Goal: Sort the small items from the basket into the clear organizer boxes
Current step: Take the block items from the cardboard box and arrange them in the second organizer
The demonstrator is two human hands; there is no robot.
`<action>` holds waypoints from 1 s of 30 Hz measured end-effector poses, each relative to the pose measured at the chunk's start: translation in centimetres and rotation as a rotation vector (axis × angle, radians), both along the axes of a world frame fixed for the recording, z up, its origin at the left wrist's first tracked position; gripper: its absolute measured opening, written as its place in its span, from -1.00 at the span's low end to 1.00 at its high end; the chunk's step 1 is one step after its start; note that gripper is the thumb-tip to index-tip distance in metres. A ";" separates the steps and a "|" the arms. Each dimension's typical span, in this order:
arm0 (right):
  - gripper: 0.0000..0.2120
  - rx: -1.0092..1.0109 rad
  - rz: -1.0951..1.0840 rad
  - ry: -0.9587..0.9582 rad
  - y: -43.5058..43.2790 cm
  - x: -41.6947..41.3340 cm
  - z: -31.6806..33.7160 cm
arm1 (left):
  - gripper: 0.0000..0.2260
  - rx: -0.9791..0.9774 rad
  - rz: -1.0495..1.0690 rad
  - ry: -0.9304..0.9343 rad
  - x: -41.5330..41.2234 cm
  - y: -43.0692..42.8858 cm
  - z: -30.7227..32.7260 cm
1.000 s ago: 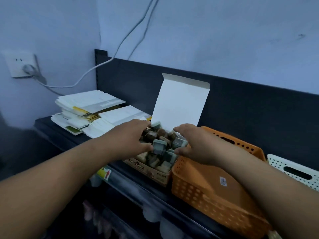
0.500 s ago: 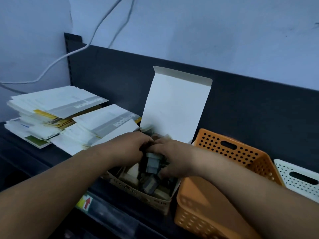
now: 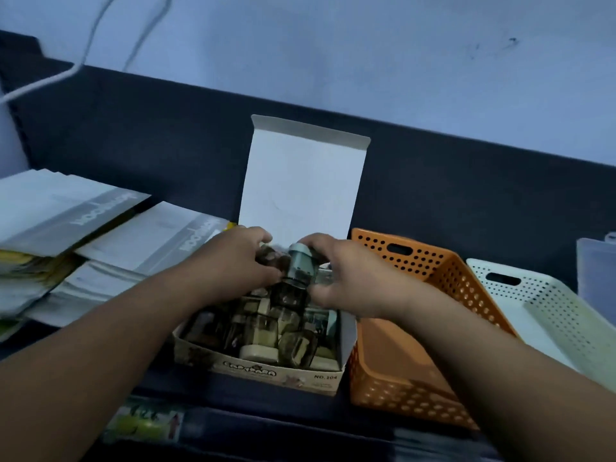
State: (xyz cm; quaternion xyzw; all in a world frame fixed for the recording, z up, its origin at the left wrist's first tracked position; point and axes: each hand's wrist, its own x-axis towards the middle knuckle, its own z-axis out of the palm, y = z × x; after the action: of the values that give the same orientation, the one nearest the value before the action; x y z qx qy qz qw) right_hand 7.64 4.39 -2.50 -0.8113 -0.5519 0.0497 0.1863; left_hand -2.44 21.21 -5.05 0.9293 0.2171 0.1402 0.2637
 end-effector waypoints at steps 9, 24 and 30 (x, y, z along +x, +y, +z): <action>-0.40 0.348 -0.274 0.188 -7.0 -1.2 2.1 | -0.67 -0.249 -0.126 -0.292 1.0 -6.1 4.8; -0.55 0.771 -0.638 0.474 -33.7 -4.3 0.2 | -0.93 -0.980 -0.515 -0.198 4.0 -33.3 5.3; -0.62 0.867 -0.763 0.571 -47.8 -5.6 -0.9 | -0.91 -1.103 -0.597 -0.039 4.4 -46.3 4.1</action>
State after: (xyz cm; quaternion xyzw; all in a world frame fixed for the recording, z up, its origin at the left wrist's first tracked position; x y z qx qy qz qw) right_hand 2.00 -43.37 -3.44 -0.7565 -0.1233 -0.0334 0.6414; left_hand 2.00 -25.09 -0.91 0.6743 -0.0164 -0.0554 0.7362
